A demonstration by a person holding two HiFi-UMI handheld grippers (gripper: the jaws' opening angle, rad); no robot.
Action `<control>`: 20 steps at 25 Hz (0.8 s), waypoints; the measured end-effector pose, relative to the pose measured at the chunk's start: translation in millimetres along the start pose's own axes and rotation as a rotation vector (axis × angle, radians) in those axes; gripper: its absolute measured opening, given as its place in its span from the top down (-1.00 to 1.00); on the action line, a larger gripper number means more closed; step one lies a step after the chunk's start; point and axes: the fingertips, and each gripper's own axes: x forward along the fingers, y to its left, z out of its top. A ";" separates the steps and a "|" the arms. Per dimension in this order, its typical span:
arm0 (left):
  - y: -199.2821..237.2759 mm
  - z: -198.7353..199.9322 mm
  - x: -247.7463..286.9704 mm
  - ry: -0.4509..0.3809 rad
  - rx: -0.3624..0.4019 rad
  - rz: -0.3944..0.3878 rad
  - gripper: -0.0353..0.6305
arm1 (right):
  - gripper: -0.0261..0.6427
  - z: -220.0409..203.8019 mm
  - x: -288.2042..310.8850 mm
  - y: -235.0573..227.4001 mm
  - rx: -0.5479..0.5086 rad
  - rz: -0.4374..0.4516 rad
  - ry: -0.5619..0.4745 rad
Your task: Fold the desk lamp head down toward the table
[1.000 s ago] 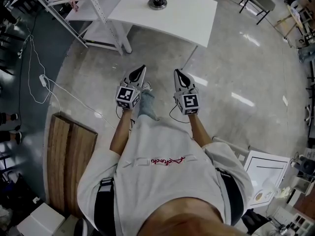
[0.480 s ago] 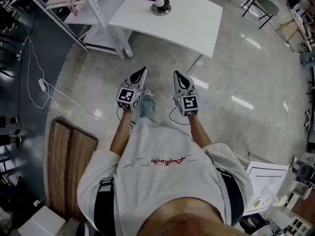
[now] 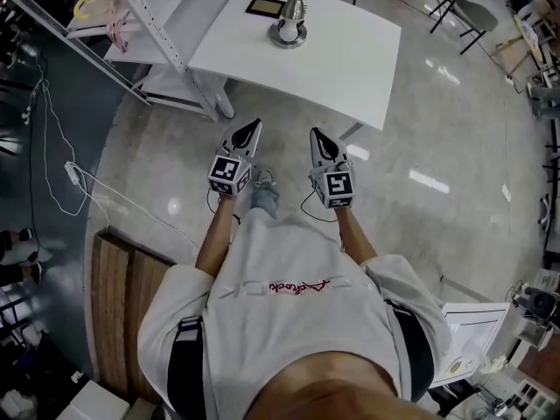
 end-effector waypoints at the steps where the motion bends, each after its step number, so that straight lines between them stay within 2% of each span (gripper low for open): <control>1: 7.8 1.9 6.8 0.001 -0.003 -0.004 0.83 | 0.91 2.5 9.0 -3.2 0.001 -0.006 0.001; 13: 89.7 34.9 87.6 -0.005 0.006 -0.067 0.83 | 0.91 33.8 103.7 -48.0 -0.007 -0.088 -0.011; 20: 121.1 36.9 124.2 0.010 0.007 -0.106 0.83 | 0.91 27.4 129.7 -65.1 -0.004 -0.132 0.015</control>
